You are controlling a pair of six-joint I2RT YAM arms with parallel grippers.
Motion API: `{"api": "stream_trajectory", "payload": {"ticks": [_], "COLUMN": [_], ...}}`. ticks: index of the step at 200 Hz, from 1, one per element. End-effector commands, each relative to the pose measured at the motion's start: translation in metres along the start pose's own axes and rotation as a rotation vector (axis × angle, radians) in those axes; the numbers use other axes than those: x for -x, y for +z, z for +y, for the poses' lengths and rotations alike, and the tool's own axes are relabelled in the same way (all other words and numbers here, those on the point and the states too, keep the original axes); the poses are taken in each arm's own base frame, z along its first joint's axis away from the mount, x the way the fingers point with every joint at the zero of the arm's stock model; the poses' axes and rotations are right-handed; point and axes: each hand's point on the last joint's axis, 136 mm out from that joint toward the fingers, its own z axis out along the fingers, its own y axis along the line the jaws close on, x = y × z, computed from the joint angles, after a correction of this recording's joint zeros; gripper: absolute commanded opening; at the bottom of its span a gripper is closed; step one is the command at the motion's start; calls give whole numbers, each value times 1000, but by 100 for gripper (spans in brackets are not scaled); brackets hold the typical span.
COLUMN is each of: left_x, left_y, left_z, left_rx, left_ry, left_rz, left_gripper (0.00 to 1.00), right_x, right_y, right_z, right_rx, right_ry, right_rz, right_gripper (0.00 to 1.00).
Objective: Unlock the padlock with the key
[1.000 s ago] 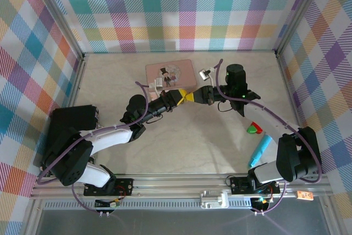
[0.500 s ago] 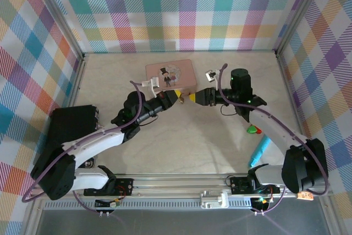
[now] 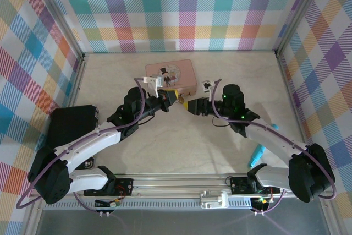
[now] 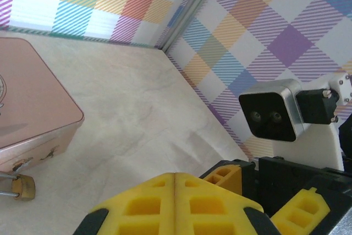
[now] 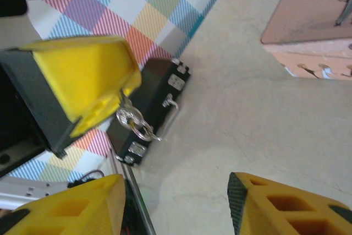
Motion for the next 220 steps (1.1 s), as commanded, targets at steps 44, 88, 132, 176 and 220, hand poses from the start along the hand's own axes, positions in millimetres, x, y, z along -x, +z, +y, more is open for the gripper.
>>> {"api": "stream_trajectory", "payload": {"ticks": [44,88,132,176,220], "left_x": [16,22,23,24,26], "left_y": [0,-2,-2,-5,-7], "left_z": [-32,-36,-37,-37,-35], "left_rx": [-166,-191,-207,-221,-228], "left_ry": [-66,-108,-144,-179,-213], "left_rz": [-78,-107,-123,-142,-175], "left_gripper": [0,0,0,0,0], "right_x": [35,33,31,35,35], "right_y": [7,8,15,17,17], "right_z": [42,47,49,49,50], "right_rx": [197,246,269,285,312], "right_ry": [-34,-25,-7,8,36], "right_rz": [-168,-175,-174,-194,-205], "right_gripper": [38,35,34,28,20]}}
